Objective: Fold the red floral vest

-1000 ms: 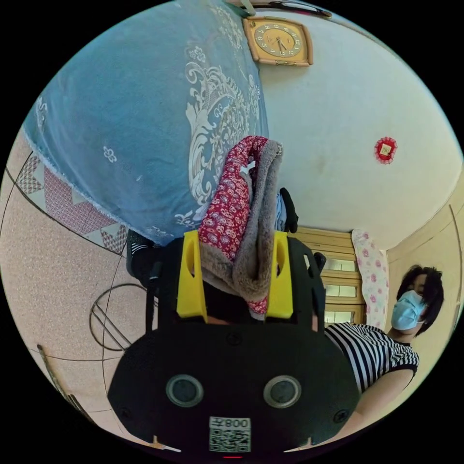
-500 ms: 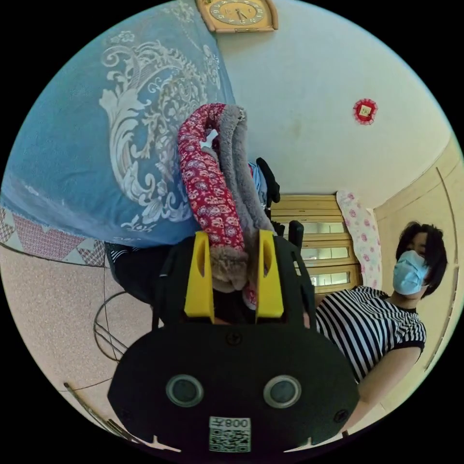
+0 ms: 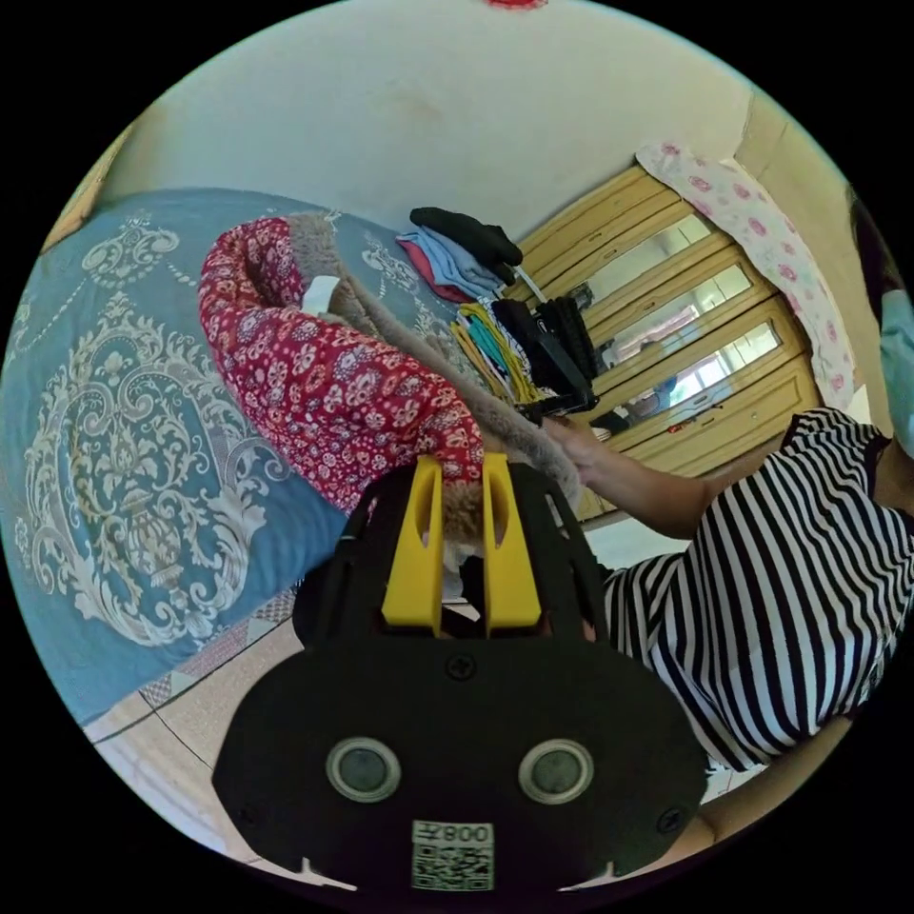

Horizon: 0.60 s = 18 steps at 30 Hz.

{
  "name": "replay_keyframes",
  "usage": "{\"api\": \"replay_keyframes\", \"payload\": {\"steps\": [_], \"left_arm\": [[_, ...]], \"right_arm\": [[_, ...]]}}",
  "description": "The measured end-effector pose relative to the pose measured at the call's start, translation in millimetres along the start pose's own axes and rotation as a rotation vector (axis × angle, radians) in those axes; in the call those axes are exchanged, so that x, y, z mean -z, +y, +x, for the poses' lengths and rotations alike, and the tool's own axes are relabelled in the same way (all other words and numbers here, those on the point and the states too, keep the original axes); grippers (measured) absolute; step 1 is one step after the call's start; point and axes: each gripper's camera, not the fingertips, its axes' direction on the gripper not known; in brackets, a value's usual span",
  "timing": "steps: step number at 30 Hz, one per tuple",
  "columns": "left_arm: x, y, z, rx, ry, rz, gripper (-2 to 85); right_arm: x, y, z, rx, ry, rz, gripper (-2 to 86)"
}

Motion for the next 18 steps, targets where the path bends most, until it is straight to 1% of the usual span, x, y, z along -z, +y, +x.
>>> {"api": "replay_keyframes", "payload": {"steps": [2,4,6,10,12,18], "left_arm": [[-34.4,-10.7,13.3,-0.040,-0.027,-0.041,7.2],[-59.9,-17.5,22.2,-0.069,-0.051,-0.074,7.2],[-84.9,-23.2,29.5,-0.091,-0.074,-0.101,7.2],[-139.5,-35.2,42.6,-0.126,-0.131,-0.158,7.3],[-162.2,-40.6,48.4,-0.148,-0.162,-0.184,7.4],[-243.7,-60.9,71.6,-0.273,-0.292,-0.290,7.5]], "right_arm": [[35.9,7.1,17.7,-0.034,-0.177,0.134,9.6],[51.5,3.0,20.6,-0.015,-0.257,0.180,12.5],[56.7,-8.0,18.3,0.024,-0.298,0.172,14.4],[46.8,-35.5,13.8,0.094,-0.442,0.042,17.8],[44.5,-39.2,5.6,0.132,-0.438,-0.008,18.4],[57.7,-34.9,-18.2,0.228,-0.174,-0.091,17.5]]}}
